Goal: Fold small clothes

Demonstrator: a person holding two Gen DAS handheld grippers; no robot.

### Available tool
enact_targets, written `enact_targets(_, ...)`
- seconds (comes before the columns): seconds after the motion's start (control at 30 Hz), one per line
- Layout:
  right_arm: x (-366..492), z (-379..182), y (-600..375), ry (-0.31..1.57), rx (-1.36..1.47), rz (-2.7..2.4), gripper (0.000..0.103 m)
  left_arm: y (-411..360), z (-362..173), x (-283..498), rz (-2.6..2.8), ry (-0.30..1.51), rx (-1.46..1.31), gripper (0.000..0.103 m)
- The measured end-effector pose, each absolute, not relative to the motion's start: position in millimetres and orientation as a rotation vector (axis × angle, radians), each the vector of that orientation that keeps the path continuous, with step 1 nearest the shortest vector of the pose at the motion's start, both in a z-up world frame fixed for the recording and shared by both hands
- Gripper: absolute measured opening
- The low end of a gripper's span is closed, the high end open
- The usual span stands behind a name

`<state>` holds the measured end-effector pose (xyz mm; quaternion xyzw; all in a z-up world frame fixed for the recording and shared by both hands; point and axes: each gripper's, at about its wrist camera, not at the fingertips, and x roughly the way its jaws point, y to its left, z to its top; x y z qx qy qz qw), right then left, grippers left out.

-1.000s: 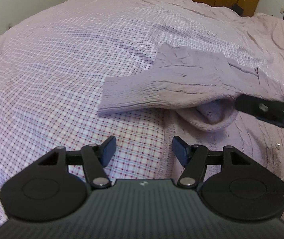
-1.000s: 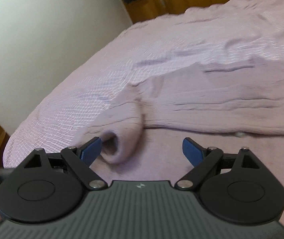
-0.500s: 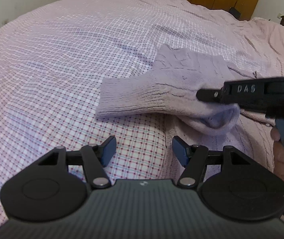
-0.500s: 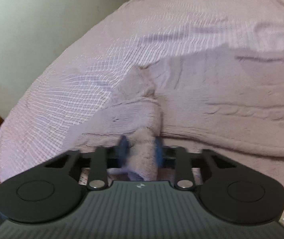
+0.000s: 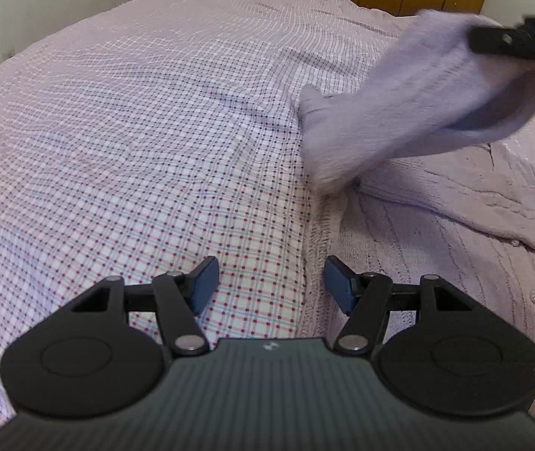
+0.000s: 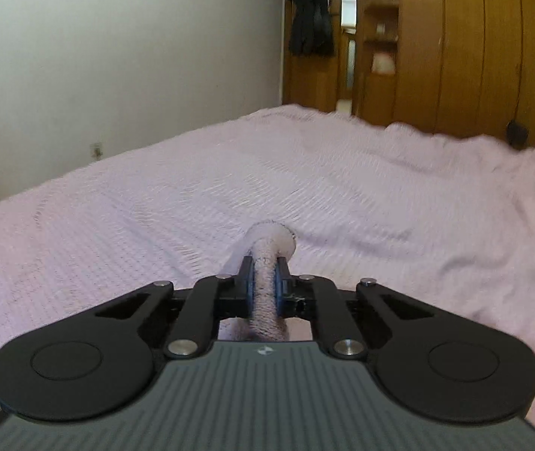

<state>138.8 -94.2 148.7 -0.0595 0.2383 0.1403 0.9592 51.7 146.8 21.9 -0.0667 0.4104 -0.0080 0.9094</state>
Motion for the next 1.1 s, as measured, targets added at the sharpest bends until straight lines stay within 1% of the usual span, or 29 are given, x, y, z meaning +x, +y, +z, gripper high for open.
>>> enact_targets(0.2, 132, 120, -144, 0.521, -0.104, 0.172, 0.011, 141, 18, 52, -0.014, 0.844, -0.099, 0.064)
enact_targets(0.47, 141, 48, -180, 0.726, -0.071, 0.12, 0.012, 135, 17, 56, -0.007, 0.855, -0.088, 0.064)
enact_targets(0.5, 141, 42, -179, 0.739, -0.079, 0.117, 0.019, 136, 18, 56, -0.009, 0.857, -0.088, 0.064)
enact_targets(0.53, 137, 37, -176, 0.741, -0.081, 0.114, 0.03, 136, 19, 56, -0.01, 0.858, -0.089, 0.064)
enact_targets(0.57, 136, 32, -173, 0.734, -0.082, 0.102, 0.035, 136, 19, 56, -0.014, 0.859, -0.089, 0.064)
enact_targets(0.6, 136, 34, -173, 0.726, -0.08, 0.09, 0.042, 136, 20, 56, -0.019, 0.86, -0.089, 0.064)
enact_targets(0.63, 134, 38, -174, 0.717, -0.076, 0.086, 0.046, 136, 21, 55, -0.022, 0.861, -0.09, 0.064)
enact_targets(0.83, 106, 73, -155, 0.616, -0.095, 0.177, 0.056, 133, 27, 50, -0.035, 0.859, -0.093, 0.064)
enact_targets(0.93, 93, 80, -132, 0.614, -0.143, 0.278, 0.058, 130, 29, 47, -0.034, 0.862, -0.079, 0.064)
enact_targets(1.1, 88, 75, -99, 0.642, -0.192, 0.377, 0.059, 128, 29, 41, -0.021, 0.858, -0.047, 0.064)
